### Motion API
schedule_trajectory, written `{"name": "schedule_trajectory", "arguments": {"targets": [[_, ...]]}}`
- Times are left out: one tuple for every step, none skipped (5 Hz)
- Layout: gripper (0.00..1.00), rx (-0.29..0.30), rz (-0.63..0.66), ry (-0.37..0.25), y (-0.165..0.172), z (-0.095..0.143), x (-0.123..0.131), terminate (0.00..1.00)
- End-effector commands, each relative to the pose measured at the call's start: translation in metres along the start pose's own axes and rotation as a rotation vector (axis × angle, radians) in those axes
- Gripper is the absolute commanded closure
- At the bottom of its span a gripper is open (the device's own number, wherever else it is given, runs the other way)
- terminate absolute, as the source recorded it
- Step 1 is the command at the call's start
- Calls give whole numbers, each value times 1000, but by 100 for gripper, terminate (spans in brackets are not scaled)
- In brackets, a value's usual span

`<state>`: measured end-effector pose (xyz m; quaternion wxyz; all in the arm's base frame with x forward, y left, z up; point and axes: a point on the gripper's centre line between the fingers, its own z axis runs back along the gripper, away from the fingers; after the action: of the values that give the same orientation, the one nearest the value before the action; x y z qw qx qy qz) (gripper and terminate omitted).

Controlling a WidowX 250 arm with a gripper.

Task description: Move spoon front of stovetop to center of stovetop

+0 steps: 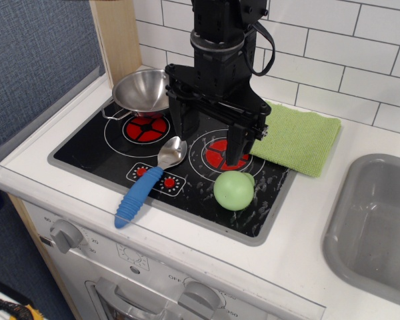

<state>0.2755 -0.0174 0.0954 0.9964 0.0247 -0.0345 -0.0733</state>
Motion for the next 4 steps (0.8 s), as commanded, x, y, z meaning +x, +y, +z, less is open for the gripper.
{"name": "schedule_trajectory", "arguments": {"targets": [[0, 0, 0, 0, 0, 0, 0, 0], [0, 10, 82, 21, 27, -12, -17, 0], [0, 17, 137, 31, 46, -26, -35, 0], [0, 9, 184, 69, 55, -50, -45, 0]]}}
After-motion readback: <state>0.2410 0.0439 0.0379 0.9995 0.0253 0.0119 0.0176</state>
